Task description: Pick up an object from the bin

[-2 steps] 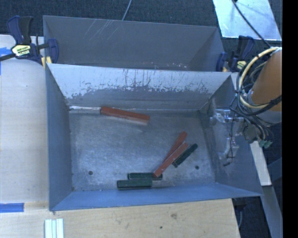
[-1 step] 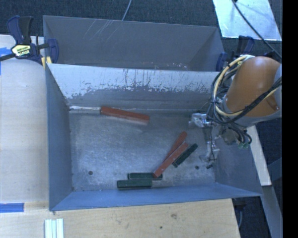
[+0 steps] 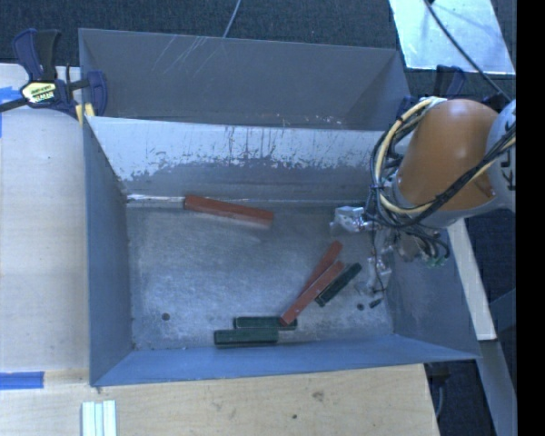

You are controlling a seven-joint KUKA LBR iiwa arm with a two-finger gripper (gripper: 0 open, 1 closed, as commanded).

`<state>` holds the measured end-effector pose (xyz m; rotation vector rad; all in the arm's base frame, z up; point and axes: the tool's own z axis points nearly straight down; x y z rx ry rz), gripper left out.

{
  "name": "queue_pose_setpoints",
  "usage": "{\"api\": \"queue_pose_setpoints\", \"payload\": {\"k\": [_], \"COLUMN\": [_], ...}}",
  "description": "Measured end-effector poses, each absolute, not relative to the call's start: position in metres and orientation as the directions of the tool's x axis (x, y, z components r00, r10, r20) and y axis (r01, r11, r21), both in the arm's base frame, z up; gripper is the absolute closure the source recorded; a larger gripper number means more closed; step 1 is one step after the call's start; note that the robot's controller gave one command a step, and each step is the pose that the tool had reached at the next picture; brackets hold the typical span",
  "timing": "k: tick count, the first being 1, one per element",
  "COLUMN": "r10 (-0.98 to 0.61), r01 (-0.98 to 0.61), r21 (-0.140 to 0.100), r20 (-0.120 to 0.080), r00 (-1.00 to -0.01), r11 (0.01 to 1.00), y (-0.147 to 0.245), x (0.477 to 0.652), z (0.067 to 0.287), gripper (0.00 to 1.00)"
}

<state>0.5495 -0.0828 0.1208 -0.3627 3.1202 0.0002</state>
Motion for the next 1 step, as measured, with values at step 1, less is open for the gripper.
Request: {"api": "queue_pose_setpoints", "payload": {"k": [1], "r10": [-0.317], "r01": [-0.317], "r21": [-0.002], "r20": [-0.005], "r00": [-0.949], "r11": [0.949], "y": [-0.0568], "x": [0.5584], "z": [0.1373], "gripper": [0.00]}}
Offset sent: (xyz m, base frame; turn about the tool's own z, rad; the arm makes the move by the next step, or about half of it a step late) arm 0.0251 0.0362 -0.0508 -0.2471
